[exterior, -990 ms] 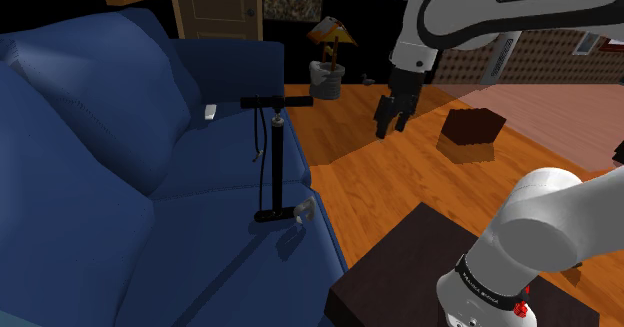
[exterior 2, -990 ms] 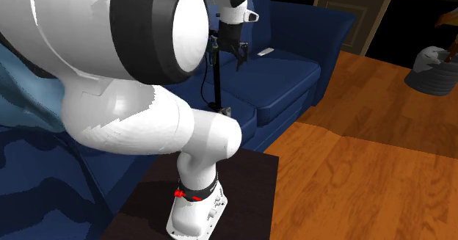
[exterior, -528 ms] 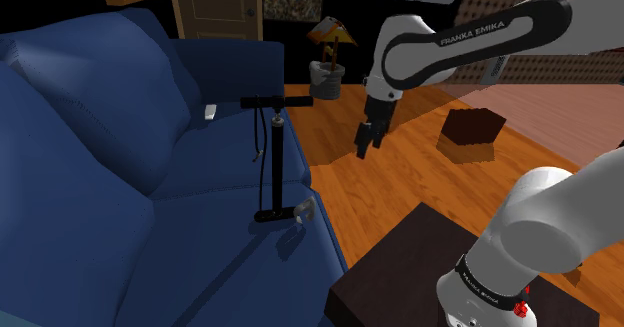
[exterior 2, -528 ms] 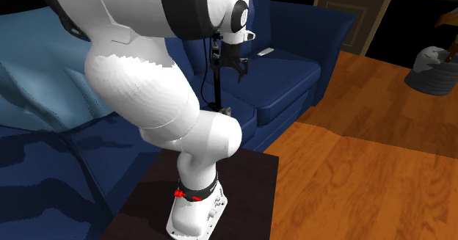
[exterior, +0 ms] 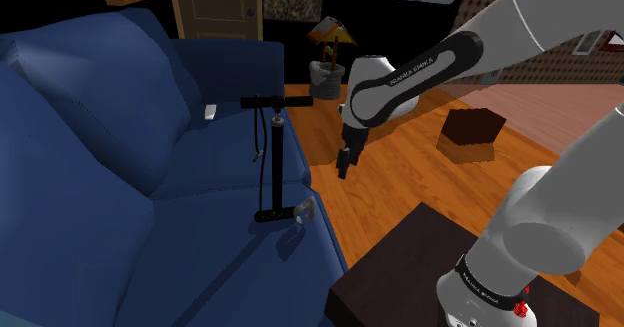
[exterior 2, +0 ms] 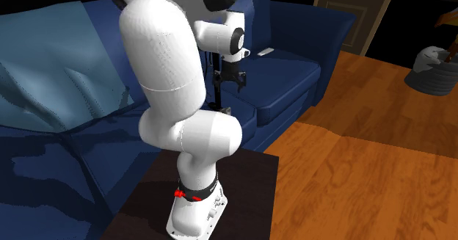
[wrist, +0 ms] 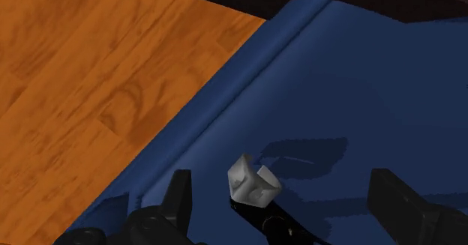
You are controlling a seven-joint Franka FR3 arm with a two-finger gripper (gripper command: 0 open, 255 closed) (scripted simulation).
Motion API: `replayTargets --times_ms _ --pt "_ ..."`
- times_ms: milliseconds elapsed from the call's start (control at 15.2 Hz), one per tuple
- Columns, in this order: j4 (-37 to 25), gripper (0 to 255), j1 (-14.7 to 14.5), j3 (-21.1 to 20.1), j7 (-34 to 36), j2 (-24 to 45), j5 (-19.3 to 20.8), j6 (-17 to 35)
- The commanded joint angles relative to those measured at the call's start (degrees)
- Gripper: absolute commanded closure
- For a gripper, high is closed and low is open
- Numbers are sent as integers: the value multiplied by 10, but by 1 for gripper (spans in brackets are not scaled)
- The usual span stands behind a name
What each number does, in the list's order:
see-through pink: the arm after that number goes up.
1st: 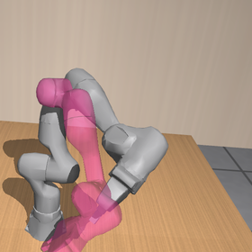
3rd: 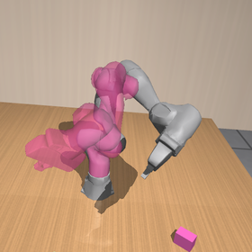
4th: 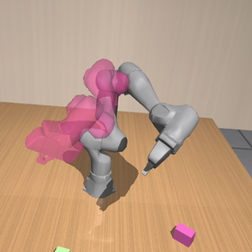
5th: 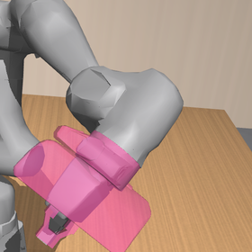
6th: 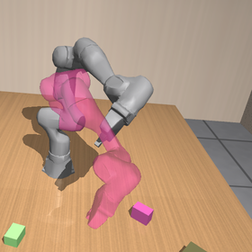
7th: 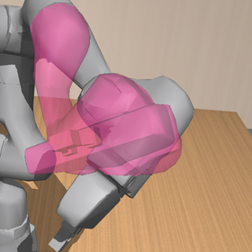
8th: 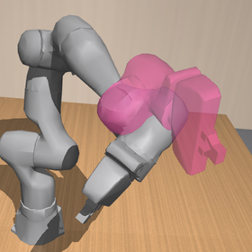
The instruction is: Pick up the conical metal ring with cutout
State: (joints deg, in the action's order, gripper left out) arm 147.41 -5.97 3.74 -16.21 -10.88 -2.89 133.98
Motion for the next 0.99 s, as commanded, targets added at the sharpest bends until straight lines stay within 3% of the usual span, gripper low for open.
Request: replayTargets --times_ms 0,462,924 --pt "-12 0 -5 0 -20 50 0 40" --pt "-75 0 -16 -11 -77 220 2 149" --pt "-164 0 -24 -22 -112 376 22 220"
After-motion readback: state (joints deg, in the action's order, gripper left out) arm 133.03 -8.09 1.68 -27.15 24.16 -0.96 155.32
